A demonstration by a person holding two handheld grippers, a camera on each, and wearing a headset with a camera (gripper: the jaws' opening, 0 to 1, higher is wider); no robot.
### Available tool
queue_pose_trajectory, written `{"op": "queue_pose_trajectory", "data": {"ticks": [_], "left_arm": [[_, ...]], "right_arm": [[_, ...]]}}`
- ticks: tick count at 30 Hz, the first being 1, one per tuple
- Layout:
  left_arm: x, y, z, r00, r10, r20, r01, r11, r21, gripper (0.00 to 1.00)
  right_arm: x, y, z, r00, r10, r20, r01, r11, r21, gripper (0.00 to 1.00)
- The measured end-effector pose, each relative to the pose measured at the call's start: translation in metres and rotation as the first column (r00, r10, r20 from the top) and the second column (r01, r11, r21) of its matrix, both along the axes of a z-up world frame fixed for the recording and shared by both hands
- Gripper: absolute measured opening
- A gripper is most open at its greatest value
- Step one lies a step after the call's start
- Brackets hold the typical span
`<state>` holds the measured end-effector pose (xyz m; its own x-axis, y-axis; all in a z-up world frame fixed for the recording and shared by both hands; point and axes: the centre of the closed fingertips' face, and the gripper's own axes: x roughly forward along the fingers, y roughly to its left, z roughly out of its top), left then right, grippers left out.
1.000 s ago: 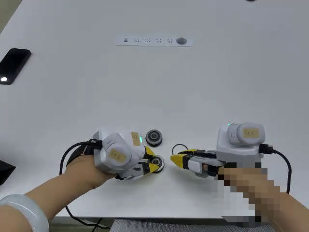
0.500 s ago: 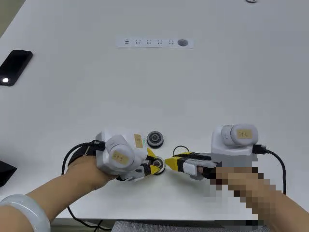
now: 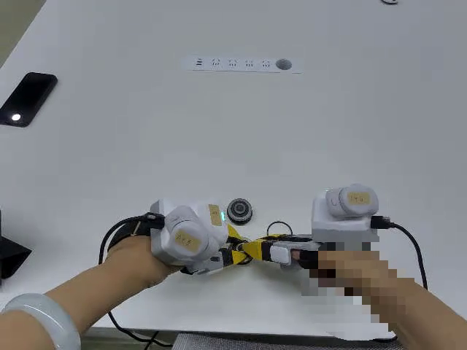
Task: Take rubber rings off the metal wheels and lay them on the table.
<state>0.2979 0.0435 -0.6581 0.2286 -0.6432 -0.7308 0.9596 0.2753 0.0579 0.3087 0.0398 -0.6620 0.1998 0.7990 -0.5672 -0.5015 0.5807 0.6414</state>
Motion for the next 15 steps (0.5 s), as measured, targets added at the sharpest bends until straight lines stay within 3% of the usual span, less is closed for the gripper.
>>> {"op": "queue_pose_trajectory", "data": {"ticks": [15], "left_arm": [[-0.0005, -0.0005, 0.0008, 1.0, -0.005, 0.005, 0.005, 1.0, -0.001, 0.13]], "right_arm": [[-0.0064, 0.001, -0.0018, 0.994, 0.007, -0.108, -0.005, 1.0, 0.014, 0.21]]}}
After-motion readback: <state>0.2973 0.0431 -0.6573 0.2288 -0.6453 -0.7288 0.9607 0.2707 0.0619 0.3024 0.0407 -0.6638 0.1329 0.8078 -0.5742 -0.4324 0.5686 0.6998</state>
